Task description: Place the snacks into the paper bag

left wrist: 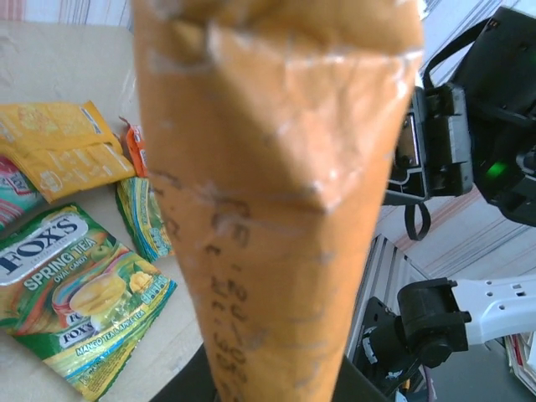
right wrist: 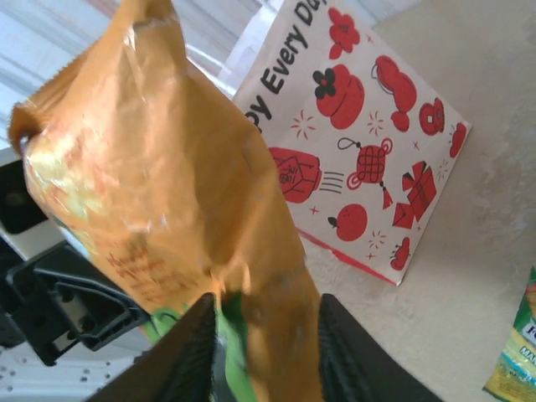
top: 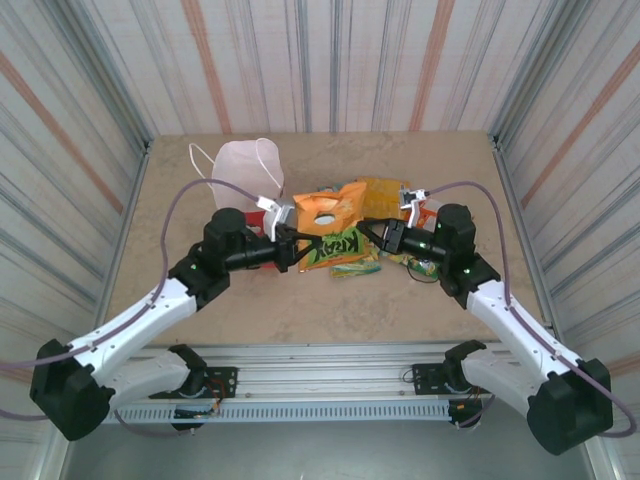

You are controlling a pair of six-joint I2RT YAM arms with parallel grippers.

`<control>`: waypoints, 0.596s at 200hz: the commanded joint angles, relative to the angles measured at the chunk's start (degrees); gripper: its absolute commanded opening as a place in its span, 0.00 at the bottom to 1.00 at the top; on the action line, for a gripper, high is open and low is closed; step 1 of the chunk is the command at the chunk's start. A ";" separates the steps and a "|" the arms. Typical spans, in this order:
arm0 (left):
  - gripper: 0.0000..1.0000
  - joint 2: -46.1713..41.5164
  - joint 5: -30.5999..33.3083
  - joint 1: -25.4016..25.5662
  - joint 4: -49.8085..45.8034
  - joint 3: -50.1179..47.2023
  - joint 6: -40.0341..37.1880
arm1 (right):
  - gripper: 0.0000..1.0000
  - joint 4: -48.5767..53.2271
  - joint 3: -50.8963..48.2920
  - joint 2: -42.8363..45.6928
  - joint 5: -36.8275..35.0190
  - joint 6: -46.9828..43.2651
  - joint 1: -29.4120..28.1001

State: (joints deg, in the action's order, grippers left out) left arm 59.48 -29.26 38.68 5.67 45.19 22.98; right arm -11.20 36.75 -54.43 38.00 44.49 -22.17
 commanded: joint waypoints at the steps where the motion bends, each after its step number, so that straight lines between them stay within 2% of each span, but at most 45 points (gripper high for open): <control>1: 0.17 -3.16 4.84 0.26 -8.83 6.71 -5.71 | 0.45 1.81 -1.77 4.35 -5.74 -1.19 0.09; 28: 0.13 -4.62 14.94 0.30 -19.31 15.12 -11.31 | 0.53 0.58 -5.46 8.67 -10.25 -0.54 0.64; 47: 0.10 -4.33 24.40 0.26 -25.31 21.54 -15.27 | 0.54 1.45 -5.84 9.43 -11.26 -0.87 0.60; 64: 0.08 -2.95 30.14 0.26 -28.71 27.28 -19.71 | 0.54 3.03 -4.91 8.72 -11.08 -1.46 0.55; 86: 0.07 -0.20 34.81 0.29 -29.78 33.71 -24.88 | 0.54 4.58 -3.54 7.18 -10.84 -2.73 -0.04; 119: 0.05 3.35 42.04 0.27 -25.50 40.23 -31.71 | 0.53 5.72 -1.72 4.60 -10.86 -4.14 -0.89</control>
State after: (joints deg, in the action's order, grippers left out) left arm 60.51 3.46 38.68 -20.80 81.12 -0.43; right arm -7.27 32.18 -48.51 27.97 42.85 -22.26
